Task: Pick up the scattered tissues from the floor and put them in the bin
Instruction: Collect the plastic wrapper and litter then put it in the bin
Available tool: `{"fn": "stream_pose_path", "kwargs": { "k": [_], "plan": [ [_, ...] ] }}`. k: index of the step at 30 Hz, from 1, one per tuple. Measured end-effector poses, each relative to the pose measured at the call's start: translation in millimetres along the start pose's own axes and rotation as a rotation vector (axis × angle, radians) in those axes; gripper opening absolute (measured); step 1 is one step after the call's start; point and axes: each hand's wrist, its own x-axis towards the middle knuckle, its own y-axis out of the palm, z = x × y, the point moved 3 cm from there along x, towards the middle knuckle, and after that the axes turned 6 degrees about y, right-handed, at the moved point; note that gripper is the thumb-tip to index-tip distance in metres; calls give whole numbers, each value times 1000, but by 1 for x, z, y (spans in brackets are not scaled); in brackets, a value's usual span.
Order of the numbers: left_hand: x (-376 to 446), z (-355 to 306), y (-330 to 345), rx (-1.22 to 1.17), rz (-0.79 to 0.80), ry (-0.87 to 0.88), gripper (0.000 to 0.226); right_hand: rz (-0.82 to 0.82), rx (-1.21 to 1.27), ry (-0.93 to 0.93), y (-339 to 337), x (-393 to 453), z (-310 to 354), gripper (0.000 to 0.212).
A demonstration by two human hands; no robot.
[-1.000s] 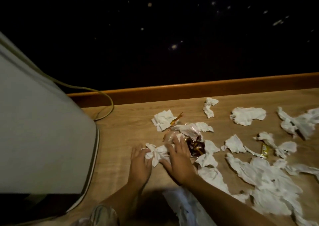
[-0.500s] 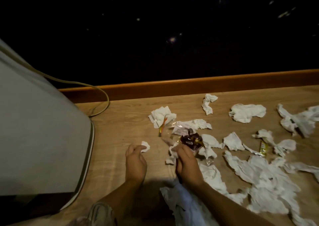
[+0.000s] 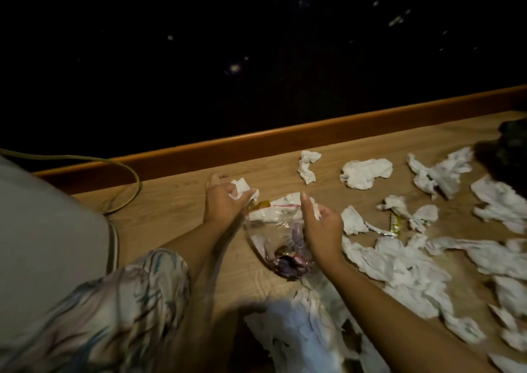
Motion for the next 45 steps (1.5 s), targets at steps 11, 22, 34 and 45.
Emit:
{"fn": "stream_pose_path", "kwargs": {
  "k": [11,22,34,45],
  "plan": [
    [-25,6,70,52,218,14,23,179,-937,129,-18,6,-46,119],
    [-42,24,40,175,222,70,49,330,-944,-137,-1,-7,-59,17],
    [-61,41,24,97,-3,-105,25,508,-740,-518,-7,-35,-42,63],
    [-65,36,20,13,-47,-147,14,667,-938,-604,-1,-48,-80,46]
  ]
}}
